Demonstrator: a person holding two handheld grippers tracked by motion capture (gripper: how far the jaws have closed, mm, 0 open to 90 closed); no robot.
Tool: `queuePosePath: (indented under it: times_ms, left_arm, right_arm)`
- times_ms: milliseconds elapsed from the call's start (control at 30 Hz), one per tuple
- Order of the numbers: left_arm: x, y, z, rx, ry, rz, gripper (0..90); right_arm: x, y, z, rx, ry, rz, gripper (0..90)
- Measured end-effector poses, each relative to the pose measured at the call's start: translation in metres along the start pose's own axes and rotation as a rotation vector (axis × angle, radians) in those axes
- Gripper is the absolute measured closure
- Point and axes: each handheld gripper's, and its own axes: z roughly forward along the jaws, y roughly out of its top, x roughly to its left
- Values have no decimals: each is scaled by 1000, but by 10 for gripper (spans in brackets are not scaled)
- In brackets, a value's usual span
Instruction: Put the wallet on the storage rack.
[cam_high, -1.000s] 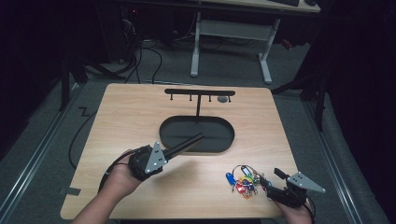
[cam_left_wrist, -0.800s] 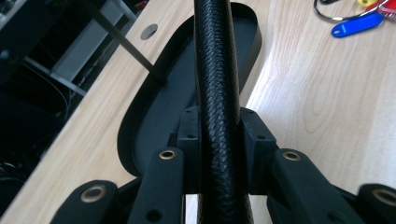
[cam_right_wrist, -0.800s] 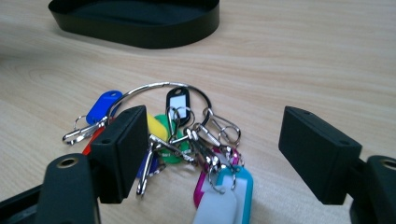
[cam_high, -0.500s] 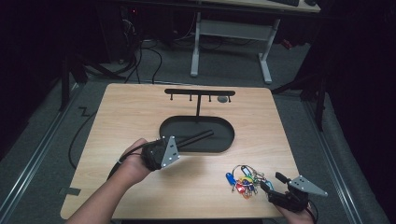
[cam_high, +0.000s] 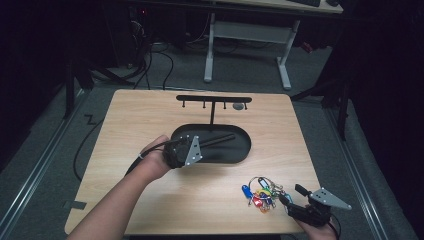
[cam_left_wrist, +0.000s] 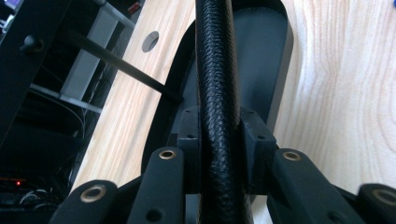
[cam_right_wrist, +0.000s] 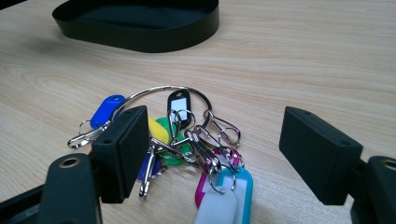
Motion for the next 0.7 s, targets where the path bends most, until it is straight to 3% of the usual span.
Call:
queuePosePath:
  times_ms: [100, 367, 700]
  left_arm:
    - [4, 1, 7, 19, 7, 2, 733]
    - [16, -1, 22, 16, 16, -1, 734]
    - [20, -3, 47, 51, 0, 51, 733]
  right_arm:
    - [-1, 0, -1, -3, 0, 3, 246]
    - [-1, -1, -1, -4, -2, 1, 252]
    - [-3, -1, -2, -7, -6, 6, 265]
